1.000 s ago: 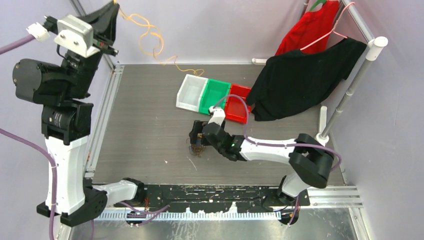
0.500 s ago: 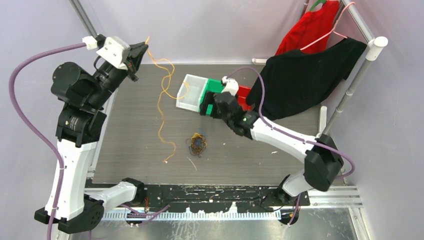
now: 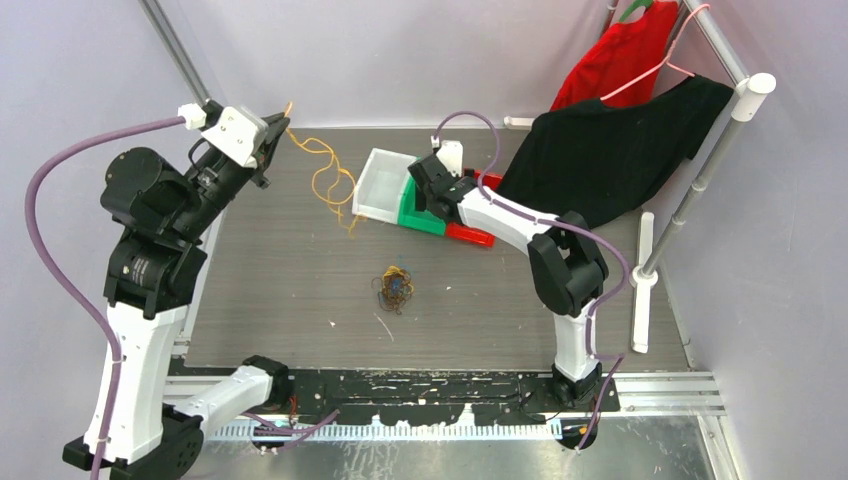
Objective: Untangle the cables
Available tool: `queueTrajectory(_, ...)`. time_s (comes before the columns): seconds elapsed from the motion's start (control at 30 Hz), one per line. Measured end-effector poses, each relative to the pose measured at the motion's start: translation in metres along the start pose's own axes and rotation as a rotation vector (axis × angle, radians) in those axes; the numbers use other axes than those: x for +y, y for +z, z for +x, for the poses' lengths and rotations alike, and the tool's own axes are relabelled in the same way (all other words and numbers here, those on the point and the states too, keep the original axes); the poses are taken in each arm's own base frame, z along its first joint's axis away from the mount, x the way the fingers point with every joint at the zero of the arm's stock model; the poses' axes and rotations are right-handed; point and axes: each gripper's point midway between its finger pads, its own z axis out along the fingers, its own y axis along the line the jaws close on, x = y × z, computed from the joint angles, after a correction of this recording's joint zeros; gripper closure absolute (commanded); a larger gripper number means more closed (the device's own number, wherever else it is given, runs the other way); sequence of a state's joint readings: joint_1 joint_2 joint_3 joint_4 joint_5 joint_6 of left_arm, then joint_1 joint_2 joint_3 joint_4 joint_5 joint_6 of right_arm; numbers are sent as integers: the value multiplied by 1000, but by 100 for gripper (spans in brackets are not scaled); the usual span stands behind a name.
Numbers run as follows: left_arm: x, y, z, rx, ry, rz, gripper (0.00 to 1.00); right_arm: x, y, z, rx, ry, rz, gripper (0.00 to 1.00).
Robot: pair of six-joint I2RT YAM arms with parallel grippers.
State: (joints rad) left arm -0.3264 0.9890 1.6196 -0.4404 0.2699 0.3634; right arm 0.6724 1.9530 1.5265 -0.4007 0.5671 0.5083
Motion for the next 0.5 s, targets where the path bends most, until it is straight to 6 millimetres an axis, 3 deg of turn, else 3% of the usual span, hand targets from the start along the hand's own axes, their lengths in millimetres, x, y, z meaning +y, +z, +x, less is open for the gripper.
queueTrajectory(0.2,-1,-5,7,20,37,-1,100,-15,15,19,53,-54,63,28)
queueTrajectory(0.3,-2,-5,11,33,39,3,100,-18,18,20,58,-62,69,42)
queueTrajectory(0.43,-1,-4,12,37,49,2,100,-17,19,20,66,-71,52,70)
queueTrajectory(0.5,-1,-4,12,38,52,2,100,-15,19,22,72,-72,42,76)
